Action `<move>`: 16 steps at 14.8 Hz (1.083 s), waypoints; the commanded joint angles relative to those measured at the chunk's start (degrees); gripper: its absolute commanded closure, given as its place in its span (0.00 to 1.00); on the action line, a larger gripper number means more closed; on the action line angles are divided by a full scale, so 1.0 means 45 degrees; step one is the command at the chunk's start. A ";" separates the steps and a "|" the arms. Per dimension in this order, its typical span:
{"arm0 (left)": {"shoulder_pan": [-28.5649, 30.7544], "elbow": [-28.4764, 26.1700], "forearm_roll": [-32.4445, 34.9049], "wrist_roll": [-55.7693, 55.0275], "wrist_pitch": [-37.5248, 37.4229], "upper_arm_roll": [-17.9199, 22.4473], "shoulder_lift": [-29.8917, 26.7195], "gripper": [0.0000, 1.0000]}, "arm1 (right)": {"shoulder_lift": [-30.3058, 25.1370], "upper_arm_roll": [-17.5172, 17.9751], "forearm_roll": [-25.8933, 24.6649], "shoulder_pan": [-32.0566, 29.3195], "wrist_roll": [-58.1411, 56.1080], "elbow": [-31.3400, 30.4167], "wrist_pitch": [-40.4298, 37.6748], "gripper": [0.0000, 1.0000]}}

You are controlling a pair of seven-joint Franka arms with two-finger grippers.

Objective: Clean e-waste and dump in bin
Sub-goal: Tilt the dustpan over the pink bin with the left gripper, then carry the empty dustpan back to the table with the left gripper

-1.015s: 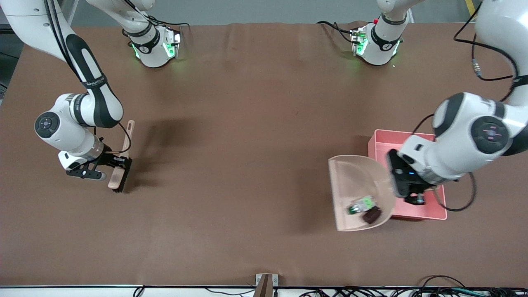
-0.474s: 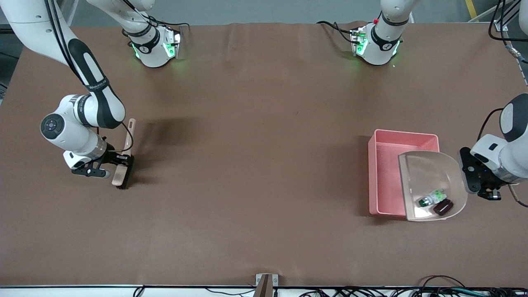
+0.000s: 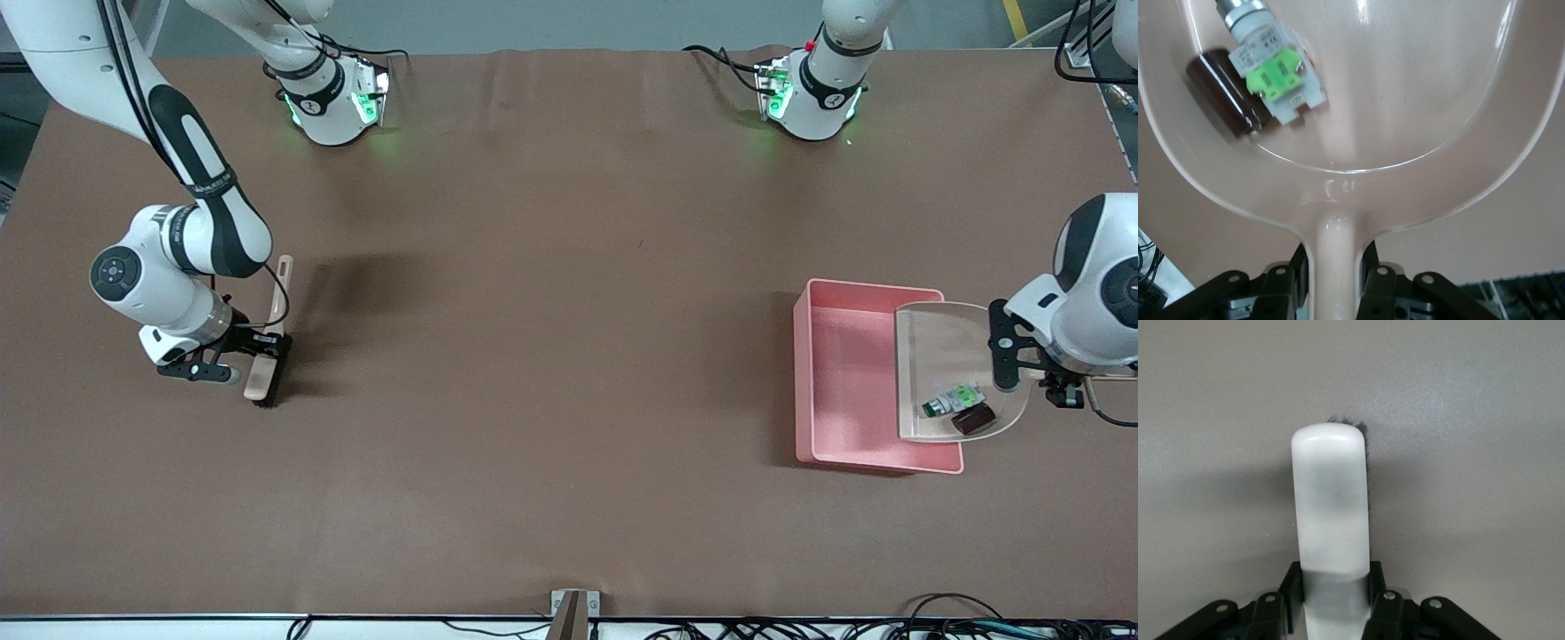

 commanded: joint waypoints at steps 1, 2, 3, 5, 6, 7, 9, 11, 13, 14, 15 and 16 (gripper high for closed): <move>0.0140 -0.0513 0.0973 -0.0038 0.0041 -0.0100 -0.0526 0.83 | 0.0096 0.0251 -0.0218 -0.0378 -0.0232 0.0083 0.0034 0.62; 0.0062 -0.0513 0.1150 -0.0096 -0.0018 -0.0119 -0.0526 0.86 | 0.0115 0.0251 -0.0218 -0.0378 -0.0290 0.0103 0.0034 0.60; 0.0022 -0.0513 0.1345 -0.0193 -0.0057 -0.0139 -0.0565 0.87 | 0.0096 0.0251 -0.0218 -0.0397 -0.0426 0.0122 0.0034 0.56; -0.0328 -0.0513 0.1891 -0.0233 -0.0077 -0.0197 -0.0565 0.87 | 0.0115 0.0251 -0.0218 -0.0397 -0.0506 0.0220 0.0015 0.48; -0.0465 -0.0513 0.2242 -0.0291 -0.0135 -0.0197 -0.0565 0.87 | 0.0116 0.0251 -0.0218 -0.0397 -0.0506 0.0240 0.0014 0.46; -0.0621 -0.0493 0.2497 -0.0408 -0.0271 -0.0197 -0.0565 0.87 | 0.0096 0.0251 -0.0199 -0.0397 -0.0506 0.0259 0.0014 0.44; -0.0895 -0.0415 0.2849 -0.0448 -0.0409 -0.0197 -0.0526 0.87 | 0.0116 0.0251 -0.0199 -0.0397 -0.0506 0.0357 -0.0005 0.38; -0.1304 -0.0415 0.3258 -0.0448 -0.0564 -0.0197 -0.0565 0.87 | 0.0096 0.0232 -0.0199 -0.0436 -0.0506 0.0396 -0.0005 0.26; -0.1772 -0.0260 0.3611 -0.0448 -0.1129 -0.0217 -0.0565 0.87 | 0.0077 0.0251 -0.0199 -0.0670 -0.0602 0.0455 -0.0025 0.06; -0.2007 0.0031 0.3593 -0.0429 -0.1325 -0.0217 -0.0565 0.87 | 0.0038 0.0271 -0.0179 -0.0690 -0.0642 0.0474 -0.0218 0.00; -0.2357 0.0208 0.3554 -0.0487 -0.1540 -0.0275 -0.0585 0.87 | -0.0079 0.0271 -0.0121 -0.0651 -0.0604 0.0667 -0.0568 0.00; -0.2477 0.0384 0.3457 -0.0739 -0.1754 -0.0527 -0.0623 0.88 | -0.0254 0.0271 -0.0140 -0.0632 -0.0661 0.0901 -0.1016 0.00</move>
